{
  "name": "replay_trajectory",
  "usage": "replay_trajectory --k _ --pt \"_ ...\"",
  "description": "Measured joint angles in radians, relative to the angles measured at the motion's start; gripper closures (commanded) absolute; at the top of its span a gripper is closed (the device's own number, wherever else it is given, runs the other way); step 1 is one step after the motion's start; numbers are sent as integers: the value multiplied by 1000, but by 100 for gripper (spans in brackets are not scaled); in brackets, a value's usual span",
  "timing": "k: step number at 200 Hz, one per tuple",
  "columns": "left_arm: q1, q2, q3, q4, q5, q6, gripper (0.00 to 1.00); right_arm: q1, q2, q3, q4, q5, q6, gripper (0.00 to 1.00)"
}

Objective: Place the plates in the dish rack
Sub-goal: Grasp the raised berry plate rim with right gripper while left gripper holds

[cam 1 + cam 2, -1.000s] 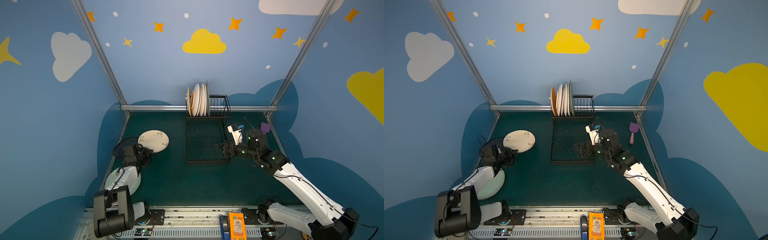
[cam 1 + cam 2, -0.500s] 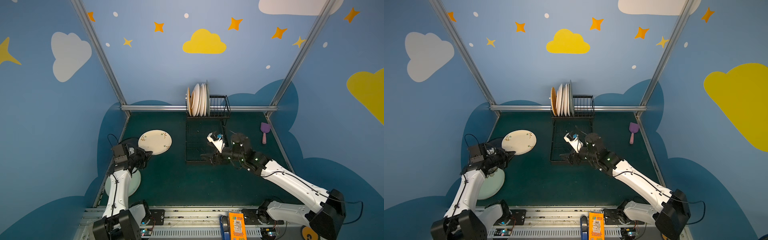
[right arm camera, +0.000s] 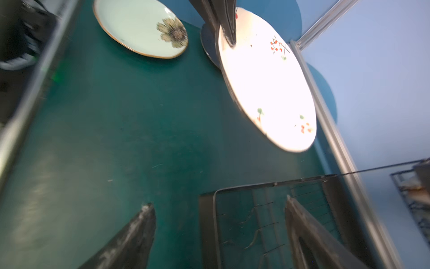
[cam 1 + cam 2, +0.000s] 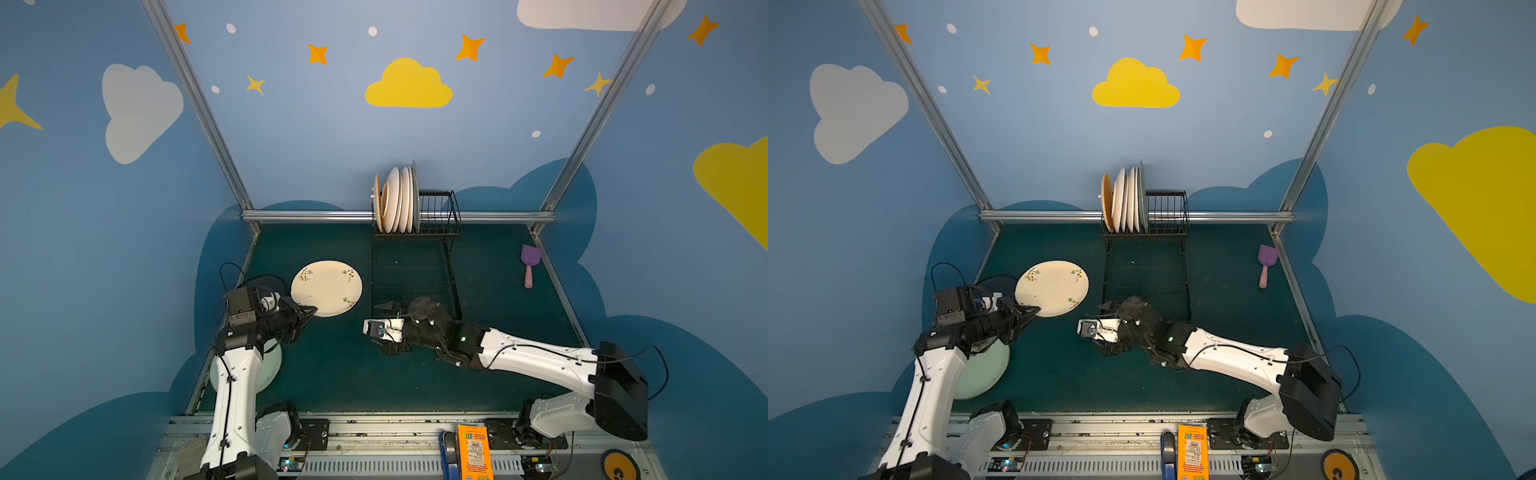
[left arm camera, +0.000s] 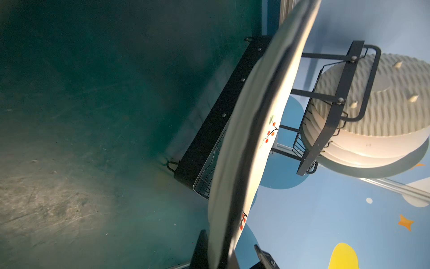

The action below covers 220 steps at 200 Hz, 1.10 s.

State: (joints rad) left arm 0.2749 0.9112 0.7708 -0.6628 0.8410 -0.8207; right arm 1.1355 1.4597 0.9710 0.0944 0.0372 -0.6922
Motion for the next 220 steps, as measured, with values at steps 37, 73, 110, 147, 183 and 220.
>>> replay_trajectory --k 37,73,110,147,183,220 --pt "-30 -1 2 -46 -13 19 96 74 149 100 88 148 -149 17" --pt "-37 -1 2 -53 -23 19 96 99 256 171 164 212 -238 18" --pt "-42 -5 2 -61 -25 20 96 99 356 241 230 264 -304 25" --pt "-46 -6 2 -66 -24 16 96 99 444 324 257 319 -346 29" --pt "-45 -6 14 -74 -43 11 96 99 485 356 270 349 -381 40" --pt "-40 -6 31 -63 -58 0 96 99 502 372 285 374 -415 61"
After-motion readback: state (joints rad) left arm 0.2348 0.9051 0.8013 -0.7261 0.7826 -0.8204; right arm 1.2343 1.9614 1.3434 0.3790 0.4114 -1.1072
